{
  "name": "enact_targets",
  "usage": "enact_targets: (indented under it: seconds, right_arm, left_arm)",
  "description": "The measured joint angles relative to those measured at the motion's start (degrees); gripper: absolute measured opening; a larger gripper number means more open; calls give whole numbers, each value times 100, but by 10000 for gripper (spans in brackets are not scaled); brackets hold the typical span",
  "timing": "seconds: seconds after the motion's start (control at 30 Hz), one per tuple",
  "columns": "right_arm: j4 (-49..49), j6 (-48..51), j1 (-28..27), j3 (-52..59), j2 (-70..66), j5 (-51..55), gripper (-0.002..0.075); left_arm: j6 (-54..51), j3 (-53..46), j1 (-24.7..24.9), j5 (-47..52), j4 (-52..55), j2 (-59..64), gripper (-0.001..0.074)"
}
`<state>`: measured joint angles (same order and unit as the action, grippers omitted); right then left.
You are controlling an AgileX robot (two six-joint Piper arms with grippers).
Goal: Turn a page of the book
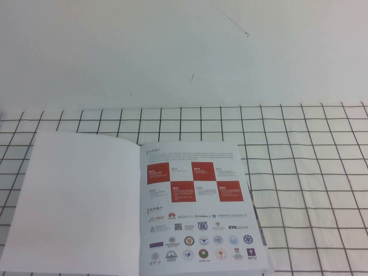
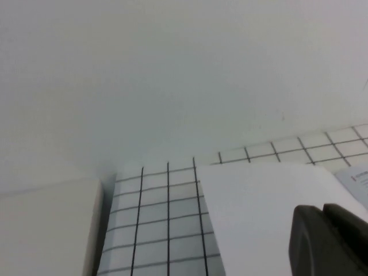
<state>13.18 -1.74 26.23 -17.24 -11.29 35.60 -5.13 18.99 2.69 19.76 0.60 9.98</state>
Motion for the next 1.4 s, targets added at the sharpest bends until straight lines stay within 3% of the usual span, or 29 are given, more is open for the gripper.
enact_targets:
  seconds: [0.17, 0.47, 0.67, 1.4]
  right_arm:
    - [0, 0, 0, 0, 0, 0, -2]
    - [0, 0, 0, 0, 0, 0, -2]
    - [0, 0, 0, 0, 0, -10, -2]
    - [0, 0, 0, 0, 0, -10, -2]
  left_arm:
    - [11, -230, -334, 408, -322, -424, -3]
    - [11, -1984, -424, -834, -872, -1039, -3]
    - [0, -2044, -424, -95, -976, -1048, -3]
    - [-22, -2033, -424, -44, -1010, -1061, -3]
